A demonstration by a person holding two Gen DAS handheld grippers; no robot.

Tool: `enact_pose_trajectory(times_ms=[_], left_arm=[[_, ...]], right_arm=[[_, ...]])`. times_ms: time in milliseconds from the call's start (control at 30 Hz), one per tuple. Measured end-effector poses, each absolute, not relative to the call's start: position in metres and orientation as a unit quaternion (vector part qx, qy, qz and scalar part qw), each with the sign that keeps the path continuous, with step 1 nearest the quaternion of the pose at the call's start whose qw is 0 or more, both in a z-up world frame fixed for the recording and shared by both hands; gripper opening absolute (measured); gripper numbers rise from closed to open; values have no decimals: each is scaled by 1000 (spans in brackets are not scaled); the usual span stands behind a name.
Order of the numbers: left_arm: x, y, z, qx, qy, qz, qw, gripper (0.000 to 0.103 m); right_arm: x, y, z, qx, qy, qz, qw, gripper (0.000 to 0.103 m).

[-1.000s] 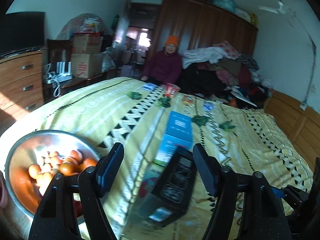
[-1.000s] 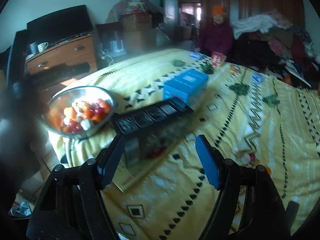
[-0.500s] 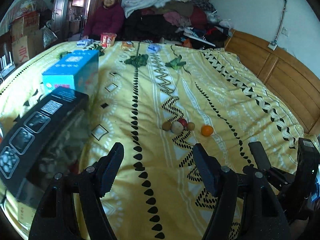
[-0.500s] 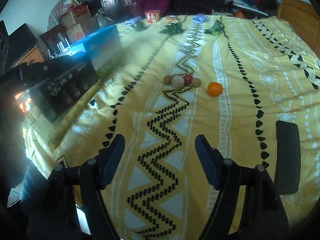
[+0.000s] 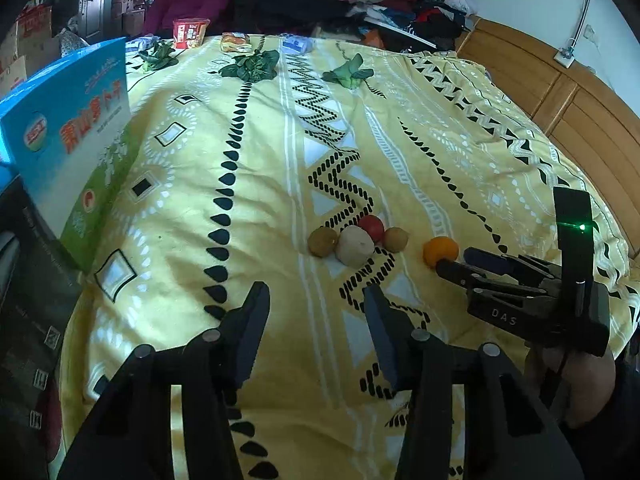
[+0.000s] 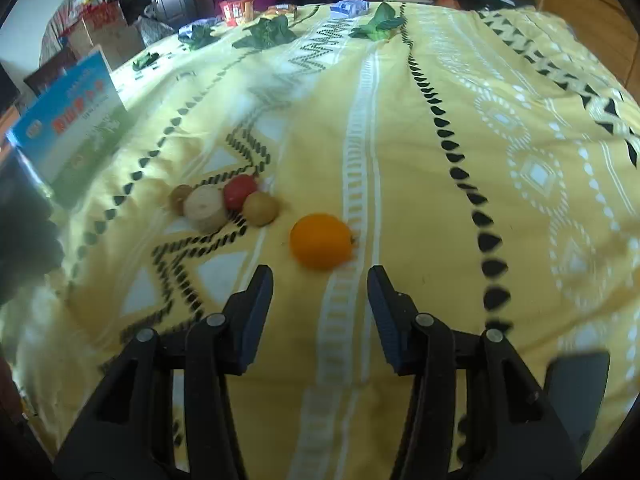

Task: Organize fruits
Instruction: 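Grasp the orange with the right tool, then grasp a beige round fruit with the left tool while the right holds the orange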

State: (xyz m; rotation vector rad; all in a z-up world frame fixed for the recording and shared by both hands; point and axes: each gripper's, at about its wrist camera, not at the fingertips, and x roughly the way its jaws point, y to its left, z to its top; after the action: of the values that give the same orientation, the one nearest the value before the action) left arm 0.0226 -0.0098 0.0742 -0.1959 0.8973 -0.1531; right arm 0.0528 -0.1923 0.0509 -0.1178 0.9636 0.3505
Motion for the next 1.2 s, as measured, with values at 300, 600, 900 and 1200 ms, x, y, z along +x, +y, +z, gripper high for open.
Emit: enact_pose_trajectory(times_ms=[300, 600, 900, 1200], left_arm=[[68, -48, 33, -90, 473, -127, 867, 32], [96, -60, 18, -79, 472, -105, 872, 32], [97, -59, 22, -80, 449, -90, 885, 31], [56, -50, 49, -67, 438, -100, 891, 8]], right_arm=[[60, -199, 35, -47, 464, 181, 866, 46], [66, -205, 33, -17, 460, 188, 867, 43], [66, -205, 37, -8, 453, 190, 871, 42], [40, -207, 60, 2, 446, 191, 874, 41]])
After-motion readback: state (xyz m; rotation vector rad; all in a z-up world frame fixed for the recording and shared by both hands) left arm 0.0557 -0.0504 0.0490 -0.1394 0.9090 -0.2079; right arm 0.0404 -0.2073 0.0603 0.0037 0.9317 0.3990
